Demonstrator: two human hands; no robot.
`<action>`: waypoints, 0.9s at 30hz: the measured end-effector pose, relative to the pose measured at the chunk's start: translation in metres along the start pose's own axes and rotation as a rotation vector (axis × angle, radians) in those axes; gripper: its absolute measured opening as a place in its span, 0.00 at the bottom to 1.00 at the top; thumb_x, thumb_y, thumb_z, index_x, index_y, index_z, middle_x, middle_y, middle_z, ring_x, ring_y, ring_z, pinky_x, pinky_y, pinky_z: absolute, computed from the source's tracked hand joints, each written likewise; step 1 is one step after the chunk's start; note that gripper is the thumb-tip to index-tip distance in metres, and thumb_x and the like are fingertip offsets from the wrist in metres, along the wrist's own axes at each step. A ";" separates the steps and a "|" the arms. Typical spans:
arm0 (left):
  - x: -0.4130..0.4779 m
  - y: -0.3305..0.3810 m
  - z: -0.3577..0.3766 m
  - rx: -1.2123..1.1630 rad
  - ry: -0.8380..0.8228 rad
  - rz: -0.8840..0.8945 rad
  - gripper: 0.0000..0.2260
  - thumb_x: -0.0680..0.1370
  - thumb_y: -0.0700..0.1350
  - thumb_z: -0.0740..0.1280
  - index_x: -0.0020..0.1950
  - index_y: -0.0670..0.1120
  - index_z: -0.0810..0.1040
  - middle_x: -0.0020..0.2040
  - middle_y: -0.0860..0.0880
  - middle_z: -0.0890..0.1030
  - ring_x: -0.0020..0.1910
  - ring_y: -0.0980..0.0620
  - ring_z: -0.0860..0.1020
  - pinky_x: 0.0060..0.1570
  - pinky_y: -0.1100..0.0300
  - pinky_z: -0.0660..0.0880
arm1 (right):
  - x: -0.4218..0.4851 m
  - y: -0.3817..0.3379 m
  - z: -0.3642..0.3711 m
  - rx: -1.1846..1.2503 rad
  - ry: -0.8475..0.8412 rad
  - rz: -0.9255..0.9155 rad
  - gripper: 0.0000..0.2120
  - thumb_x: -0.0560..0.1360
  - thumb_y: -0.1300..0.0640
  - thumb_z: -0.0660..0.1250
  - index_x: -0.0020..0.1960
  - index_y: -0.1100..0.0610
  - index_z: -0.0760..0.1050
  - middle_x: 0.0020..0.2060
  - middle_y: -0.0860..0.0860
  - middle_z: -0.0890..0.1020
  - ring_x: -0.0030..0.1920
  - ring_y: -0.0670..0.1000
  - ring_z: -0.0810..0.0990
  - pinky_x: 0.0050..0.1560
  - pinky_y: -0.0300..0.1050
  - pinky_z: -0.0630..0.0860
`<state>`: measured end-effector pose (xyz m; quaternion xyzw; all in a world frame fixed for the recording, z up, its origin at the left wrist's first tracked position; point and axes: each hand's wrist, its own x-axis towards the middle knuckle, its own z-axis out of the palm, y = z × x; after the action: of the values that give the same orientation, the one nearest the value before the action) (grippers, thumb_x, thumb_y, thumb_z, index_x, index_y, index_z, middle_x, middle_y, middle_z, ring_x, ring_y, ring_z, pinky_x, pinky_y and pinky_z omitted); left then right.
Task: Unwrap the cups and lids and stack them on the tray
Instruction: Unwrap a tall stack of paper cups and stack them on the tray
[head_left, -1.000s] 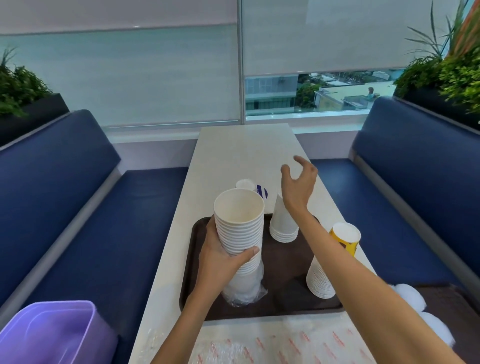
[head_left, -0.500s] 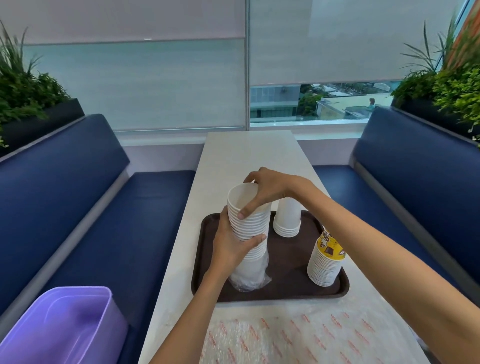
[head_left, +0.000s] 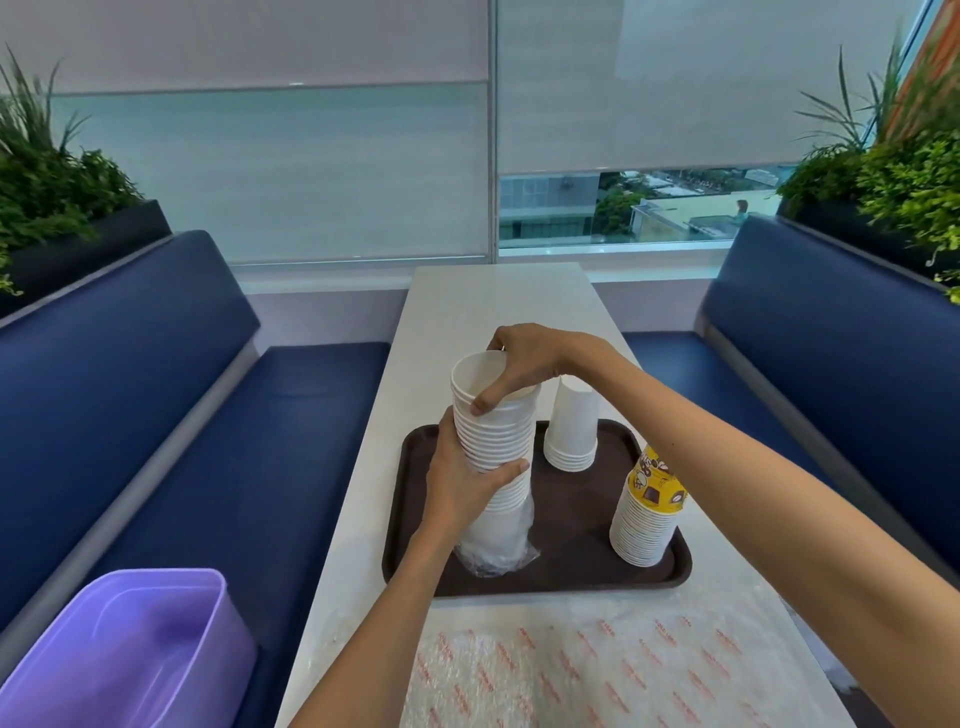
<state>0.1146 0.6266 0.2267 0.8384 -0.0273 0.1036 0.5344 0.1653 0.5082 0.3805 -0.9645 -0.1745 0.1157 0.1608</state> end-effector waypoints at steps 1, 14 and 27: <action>0.001 0.000 0.001 0.000 0.004 0.002 0.46 0.64 0.55 0.79 0.75 0.52 0.55 0.72 0.53 0.66 0.69 0.52 0.68 0.61 0.64 0.64 | -0.001 0.000 -0.002 0.005 0.005 -0.002 0.36 0.67 0.41 0.74 0.67 0.57 0.67 0.61 0.52 0.75 0.53 0.52 0.72 0.49 0.43 0.69; 0.017 0.001 0.004 0.020 -0.032 0.048 0.45 0.66 0.53 0.78 0.75 0.50 0.55 0.72 0.51 0.66 0.69 0.50 0.67 0.59 0.64 0.64 | -0.023 0.026 -0.013 0.215 0.274 -0.093 0.37 0.69 0.46 0.74 0.72 0.51 0.60 0.67 0.54 0.69 0.63 0.54 0.69 0.56 0.44 0.69; 0.011 -0.006 -0.010 -0.017 0.017 -0.005 0.46 0.64 0.51 0.80 0.74 0.52 0.56 0.71 0.52 0.67 0.68 0.50 0.68 0.60 0.62 0.67 | -0.025 0.018 -0.045 0.242 0.298 -0.065 0.27 0.74 0.42 0.67 0.70 0.47 0.66 0.64 0.53 0.72 0.60 0.54 0.71 0.49 0.41 0.69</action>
<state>0.1244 0.6389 0.2279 0.8330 -0.0216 0.1091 0.5419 0.1605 0.4708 0.4201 -0.9384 -0.1646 -0.0135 0.3034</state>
